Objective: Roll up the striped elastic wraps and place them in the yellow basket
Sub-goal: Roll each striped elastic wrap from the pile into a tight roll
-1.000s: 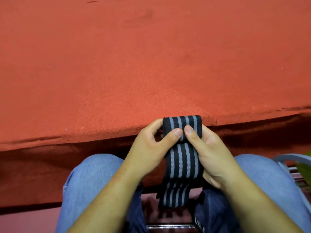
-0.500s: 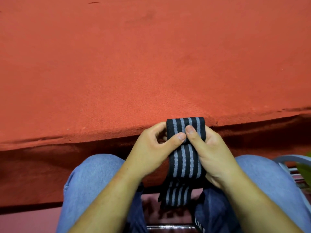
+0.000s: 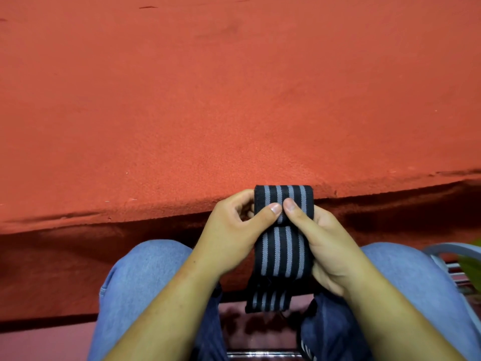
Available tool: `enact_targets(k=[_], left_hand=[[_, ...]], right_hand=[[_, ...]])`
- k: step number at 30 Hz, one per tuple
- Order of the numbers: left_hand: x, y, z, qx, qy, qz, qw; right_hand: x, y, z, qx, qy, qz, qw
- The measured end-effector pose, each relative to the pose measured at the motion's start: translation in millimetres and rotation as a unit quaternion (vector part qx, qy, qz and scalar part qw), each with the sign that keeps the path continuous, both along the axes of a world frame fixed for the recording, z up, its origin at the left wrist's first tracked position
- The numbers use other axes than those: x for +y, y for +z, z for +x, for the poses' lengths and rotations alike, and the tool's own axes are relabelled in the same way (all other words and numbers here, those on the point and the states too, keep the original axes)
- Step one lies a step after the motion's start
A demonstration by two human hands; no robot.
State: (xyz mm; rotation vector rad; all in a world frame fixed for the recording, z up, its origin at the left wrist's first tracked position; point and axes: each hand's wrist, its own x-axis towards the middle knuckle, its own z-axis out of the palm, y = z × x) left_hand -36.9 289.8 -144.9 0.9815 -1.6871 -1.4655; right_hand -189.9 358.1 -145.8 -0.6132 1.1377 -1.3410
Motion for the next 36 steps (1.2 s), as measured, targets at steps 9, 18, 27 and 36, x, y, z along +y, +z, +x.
enact_targets(k=[9,18,27,36], left_hand=[[1.4,1.7,-0.5,-0.007,0.007,-0.013,1.0],[1.2,0.7,-1.5,-0.002,0.017,-0.023,1.0],[-1.3,5.9,-0.2,0.023,0.031,-0.055,0.998],[-3.7,4.4,1.1,0.027,0.033,-0.064,0.997]], right_hand=[[0.2,4.7,-0.5,-0.032,0.037,0.043,0.998],[0.9,6.2,-0.4,-0.046,0.077,0.077,0.993],[2.8,10.6,-1.2,-0.069,0.081,0.096,0.99],[3.1,13.6,-1.8,-0.083,0.068,0.065,0.992]])
